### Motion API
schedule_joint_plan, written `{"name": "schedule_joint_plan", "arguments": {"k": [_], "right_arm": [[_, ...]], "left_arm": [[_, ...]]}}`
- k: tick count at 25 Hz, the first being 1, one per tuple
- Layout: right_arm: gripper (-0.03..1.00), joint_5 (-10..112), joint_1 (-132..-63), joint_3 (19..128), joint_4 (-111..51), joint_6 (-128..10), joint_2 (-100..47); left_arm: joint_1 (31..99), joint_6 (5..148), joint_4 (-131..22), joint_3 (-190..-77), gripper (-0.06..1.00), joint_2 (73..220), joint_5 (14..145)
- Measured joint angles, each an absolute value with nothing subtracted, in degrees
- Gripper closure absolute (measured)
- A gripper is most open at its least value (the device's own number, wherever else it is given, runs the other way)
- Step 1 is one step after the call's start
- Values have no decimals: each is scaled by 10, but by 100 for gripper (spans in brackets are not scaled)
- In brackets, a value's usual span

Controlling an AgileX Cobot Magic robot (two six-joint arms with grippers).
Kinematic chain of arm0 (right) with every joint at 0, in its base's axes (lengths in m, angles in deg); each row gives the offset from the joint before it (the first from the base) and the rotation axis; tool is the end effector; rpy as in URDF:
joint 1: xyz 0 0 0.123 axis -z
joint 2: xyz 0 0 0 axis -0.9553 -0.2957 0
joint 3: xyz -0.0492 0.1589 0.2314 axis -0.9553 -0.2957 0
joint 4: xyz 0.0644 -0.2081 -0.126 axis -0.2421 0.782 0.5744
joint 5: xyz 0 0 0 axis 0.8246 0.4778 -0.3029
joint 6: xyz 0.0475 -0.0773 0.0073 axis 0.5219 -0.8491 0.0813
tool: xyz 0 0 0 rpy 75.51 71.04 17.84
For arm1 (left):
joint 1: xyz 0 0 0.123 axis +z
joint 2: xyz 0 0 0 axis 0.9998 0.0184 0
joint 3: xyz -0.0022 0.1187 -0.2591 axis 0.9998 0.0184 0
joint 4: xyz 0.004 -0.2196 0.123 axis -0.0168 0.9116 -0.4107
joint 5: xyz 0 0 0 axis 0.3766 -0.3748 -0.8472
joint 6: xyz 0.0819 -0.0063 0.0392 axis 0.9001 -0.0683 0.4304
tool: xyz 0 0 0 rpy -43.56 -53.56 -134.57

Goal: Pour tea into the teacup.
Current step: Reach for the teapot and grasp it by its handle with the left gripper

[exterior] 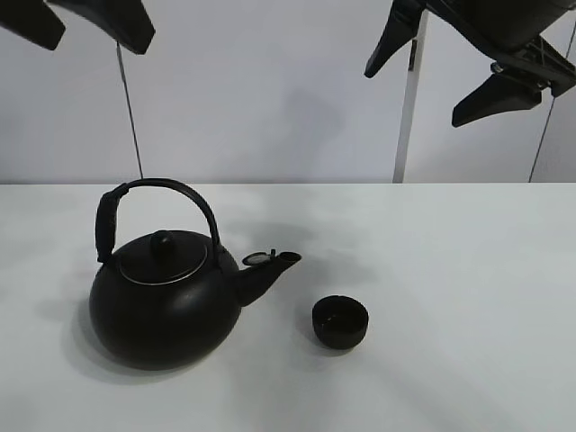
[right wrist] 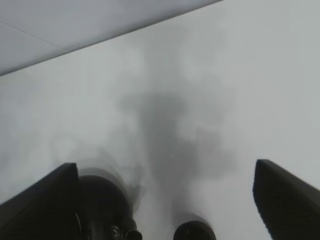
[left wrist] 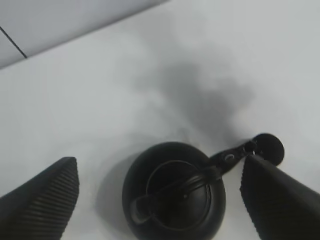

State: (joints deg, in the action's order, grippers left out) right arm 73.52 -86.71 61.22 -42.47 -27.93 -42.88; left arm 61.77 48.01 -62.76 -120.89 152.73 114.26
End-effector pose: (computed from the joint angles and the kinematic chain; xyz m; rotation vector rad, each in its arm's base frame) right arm 0.3292 0.0990 0.2897 0.1674 2.4315 0.5454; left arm 0.2651 -0.1424 0.3304 0.6093 2.3204 -0.2894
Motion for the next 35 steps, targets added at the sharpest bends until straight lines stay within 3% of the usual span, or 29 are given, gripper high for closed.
{"name": "schedule_joint_plan", "arguments": {"k": [6, 11, 25, 35], "right_arm": [[32, 733, -867, 612, -425, -279, -429], [32, 731, -867, 612, -425, -279, -429], [32, 725, -867, 612, -425, -279, -429], [32, 725, -867, 612, -425, -278, -429]], "left_arm": [[618, 484, -630, -885, 31, 1399, 691], [618, 490, -630, -723, 31, 1415, 449], [618, 490, -639, -686, 31, 1642, 217], [618, 491, -640, -699, 31, 1705, 166]]}}
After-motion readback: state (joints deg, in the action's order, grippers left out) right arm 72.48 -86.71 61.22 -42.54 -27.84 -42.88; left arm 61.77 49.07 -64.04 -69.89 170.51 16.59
